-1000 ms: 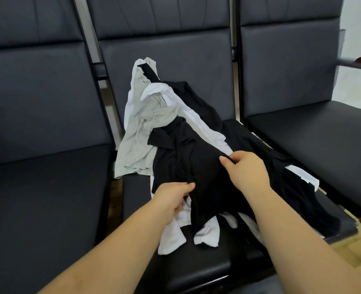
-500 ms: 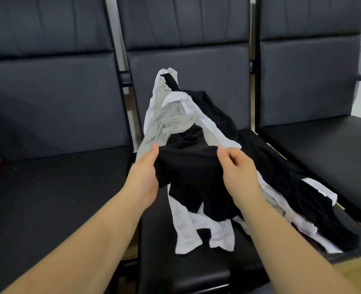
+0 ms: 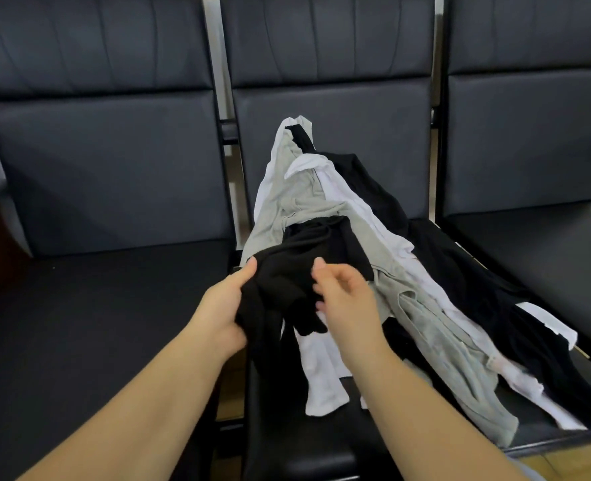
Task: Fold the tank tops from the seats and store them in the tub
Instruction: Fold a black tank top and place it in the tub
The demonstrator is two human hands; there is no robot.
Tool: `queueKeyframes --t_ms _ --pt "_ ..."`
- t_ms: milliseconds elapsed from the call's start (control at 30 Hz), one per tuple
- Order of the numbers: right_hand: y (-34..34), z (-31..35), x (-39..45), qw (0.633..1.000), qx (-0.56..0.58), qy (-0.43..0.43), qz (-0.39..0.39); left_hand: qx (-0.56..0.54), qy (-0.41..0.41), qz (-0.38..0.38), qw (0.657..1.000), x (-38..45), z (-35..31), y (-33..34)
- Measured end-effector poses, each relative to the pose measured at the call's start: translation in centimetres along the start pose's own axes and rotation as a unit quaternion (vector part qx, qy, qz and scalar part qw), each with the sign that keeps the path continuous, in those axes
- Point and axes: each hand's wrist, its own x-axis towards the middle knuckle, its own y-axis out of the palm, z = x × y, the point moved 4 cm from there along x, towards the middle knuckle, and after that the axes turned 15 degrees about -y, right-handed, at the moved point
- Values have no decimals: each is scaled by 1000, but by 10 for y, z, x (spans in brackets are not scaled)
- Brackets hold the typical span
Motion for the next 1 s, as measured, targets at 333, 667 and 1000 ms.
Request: queueKeyframes --t_ms 333,667,1000 --pt "6 -32 15 936 295 190 -26 155 -44 58 985 -22 14 -11" --pt "34 17 -23 957 -6 -3 291 88 -58 54 993 -21 13 -39" --pt "50 -2 -24 943 -135 -42 301 95 -78 125 985 -46 14 -74"
